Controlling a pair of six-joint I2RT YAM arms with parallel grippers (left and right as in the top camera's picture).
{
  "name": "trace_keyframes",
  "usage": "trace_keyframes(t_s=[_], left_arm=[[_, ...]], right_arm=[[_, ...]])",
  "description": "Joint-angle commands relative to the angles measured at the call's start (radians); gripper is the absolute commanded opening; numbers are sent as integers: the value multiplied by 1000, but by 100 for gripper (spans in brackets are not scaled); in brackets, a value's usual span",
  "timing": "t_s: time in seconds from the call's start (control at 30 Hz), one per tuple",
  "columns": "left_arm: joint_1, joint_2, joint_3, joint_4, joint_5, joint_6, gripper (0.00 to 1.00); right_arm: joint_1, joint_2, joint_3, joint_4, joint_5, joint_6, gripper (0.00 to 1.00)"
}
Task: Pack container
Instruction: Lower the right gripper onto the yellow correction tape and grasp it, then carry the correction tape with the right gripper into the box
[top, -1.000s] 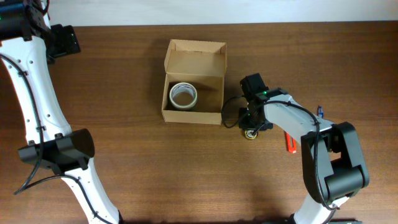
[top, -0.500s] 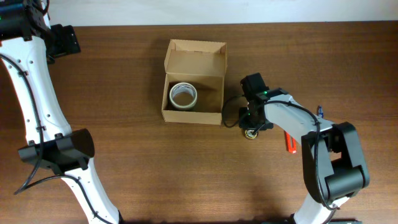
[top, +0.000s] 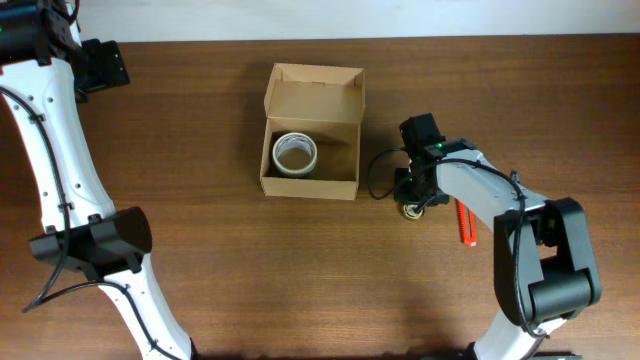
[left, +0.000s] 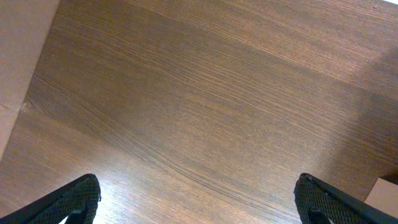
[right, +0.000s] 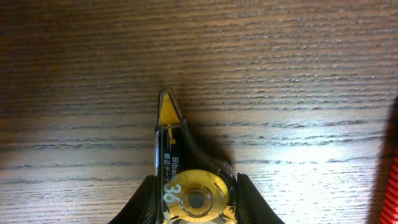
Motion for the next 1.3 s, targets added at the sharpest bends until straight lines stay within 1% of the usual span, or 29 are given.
trace_keyframes(t_s=[0.0, 0.47, 1.03, 1.13, 1.27], left_arm=[[2, -22, -8, 3, 10, 16, 100], [2, -22, -7, 3, 10, 16, 100], [2, -22, -8, 3, 10, 16, 99], [2, -22, -7, 3, 10, 16, 100], [2, -22, -8, 3, 10, 16, 100]], right_arm=[[-3, -39, 17, -4, 30, -34, 24], [-2, -53, 182, -98, 72, -98, 24], [2, -74, 501, -273, 101, -131, 23], [23, -84, 554, -309, 102, -162, 24], [69, -92, 624, -336, 101, -165, 23]])
